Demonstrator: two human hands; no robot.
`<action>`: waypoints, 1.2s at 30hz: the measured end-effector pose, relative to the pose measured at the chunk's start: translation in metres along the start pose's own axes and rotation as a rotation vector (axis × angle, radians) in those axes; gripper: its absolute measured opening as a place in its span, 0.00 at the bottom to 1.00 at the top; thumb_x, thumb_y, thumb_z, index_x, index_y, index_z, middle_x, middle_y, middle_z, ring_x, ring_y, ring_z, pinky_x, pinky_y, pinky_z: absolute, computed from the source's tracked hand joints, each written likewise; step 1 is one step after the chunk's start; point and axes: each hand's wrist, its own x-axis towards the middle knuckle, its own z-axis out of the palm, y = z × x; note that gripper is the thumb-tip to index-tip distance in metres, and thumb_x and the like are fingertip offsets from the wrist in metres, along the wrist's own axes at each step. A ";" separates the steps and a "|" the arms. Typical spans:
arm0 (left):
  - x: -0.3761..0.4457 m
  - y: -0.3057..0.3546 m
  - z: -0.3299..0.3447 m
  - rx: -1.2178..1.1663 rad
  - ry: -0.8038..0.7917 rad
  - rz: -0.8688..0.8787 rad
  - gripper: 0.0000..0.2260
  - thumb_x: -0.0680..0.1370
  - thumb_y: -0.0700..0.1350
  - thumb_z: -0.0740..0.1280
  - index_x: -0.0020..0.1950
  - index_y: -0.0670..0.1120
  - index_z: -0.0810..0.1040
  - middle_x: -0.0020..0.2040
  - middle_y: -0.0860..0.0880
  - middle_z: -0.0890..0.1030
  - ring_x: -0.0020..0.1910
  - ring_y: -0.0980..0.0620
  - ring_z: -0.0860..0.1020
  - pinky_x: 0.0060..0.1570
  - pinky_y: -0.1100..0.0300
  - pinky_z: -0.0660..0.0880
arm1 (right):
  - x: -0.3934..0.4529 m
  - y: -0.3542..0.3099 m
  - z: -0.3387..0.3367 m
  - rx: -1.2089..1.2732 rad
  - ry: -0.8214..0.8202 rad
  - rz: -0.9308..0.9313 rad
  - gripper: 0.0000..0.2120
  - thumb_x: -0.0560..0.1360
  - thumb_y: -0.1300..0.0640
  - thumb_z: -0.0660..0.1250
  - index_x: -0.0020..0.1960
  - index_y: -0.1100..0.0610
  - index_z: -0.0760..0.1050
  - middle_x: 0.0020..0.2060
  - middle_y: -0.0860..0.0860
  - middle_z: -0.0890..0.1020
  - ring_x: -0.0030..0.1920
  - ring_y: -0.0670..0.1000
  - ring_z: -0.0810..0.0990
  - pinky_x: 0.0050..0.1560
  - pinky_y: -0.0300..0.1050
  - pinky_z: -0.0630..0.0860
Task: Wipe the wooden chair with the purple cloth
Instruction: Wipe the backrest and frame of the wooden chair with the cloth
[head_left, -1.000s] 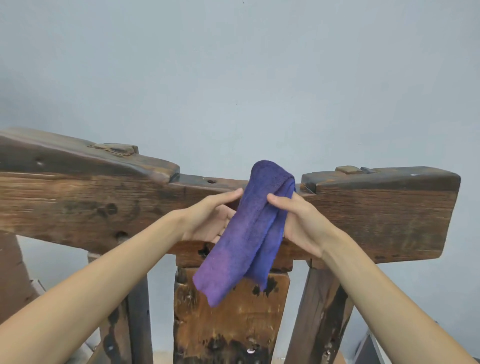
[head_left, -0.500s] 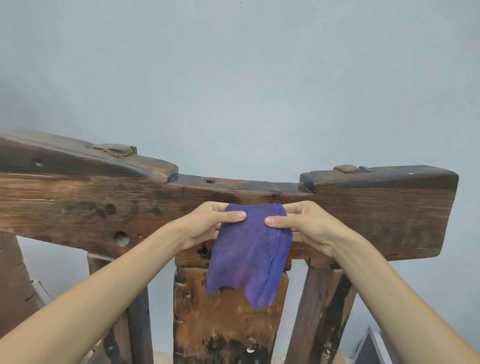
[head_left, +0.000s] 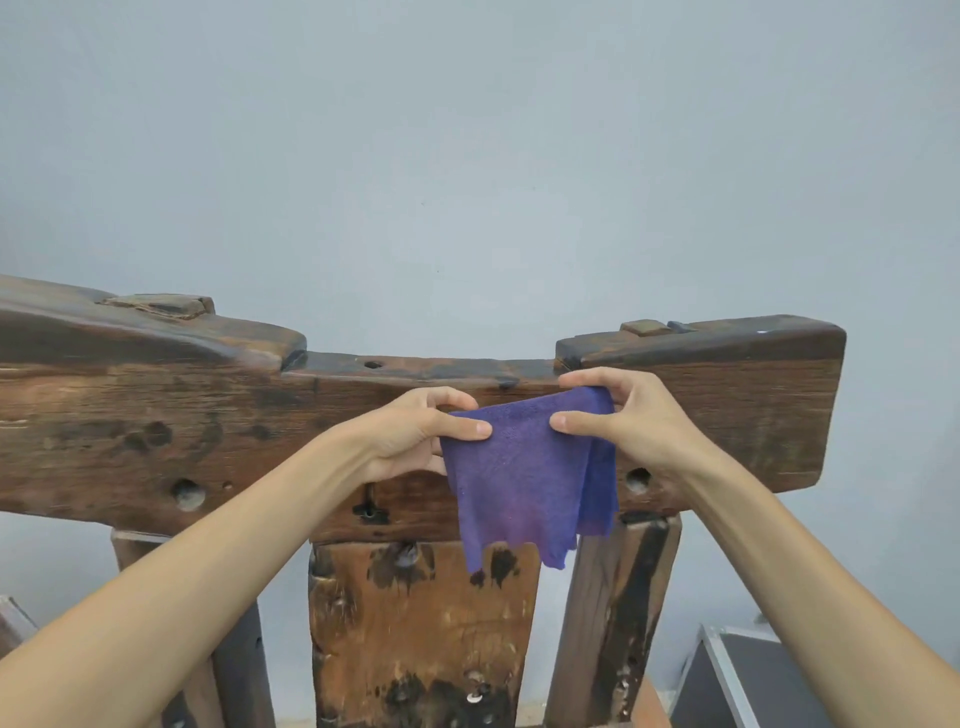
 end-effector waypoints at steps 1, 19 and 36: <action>0.002 0.000 0.002 -0.012 -0.035 -0.008 0.20 0.71 0.38 0.77 0.58 0.45 0.73 0.48 0.44 0.84 0.42 0.44 0.82 0.44 0.46 0.81 | 0.000 0.000 -0.002 -0.050 0.016 -0.029 0.18 0.68 0.59 0.82 0.56 0.50 0.84 0.50 0.46 0.88 0.49 0.44 0.86 0.46 0.36 0.81; 0.089 0.040 0.051 1.155 0.212 0.471 0.25 0.76 0.62 0.69 0.28 0.47 0.68 0.26 0.50 0.69 0.29 0.49 0.68 0.32 0.52 0.67 | 0.051 0.033 -0.067 -0.816 0.252 0.009 0.08 0.79 0.45 0.67 0.51 0.43 0.85 0.53 0.53 0.79 0.61 0.57 0.74 0.62 0.52 0.72; 0.169 0.028 0.024 1.345 0.500 0.192 0.29 0.80 0.66 0.46 0.59 0.47 0.75 0.59 0.45 0.78 0.63 0.41 0.71 0.59 0.44 0.71 | 0.122 0.072 -0.009 -1.172 0.453 -0.515 0.19 0.82 0.45 0.56 0.55 0.54 0.83 0.49 0.49 0.86 0.56 0.54 0.83 0.59 0.50 0.74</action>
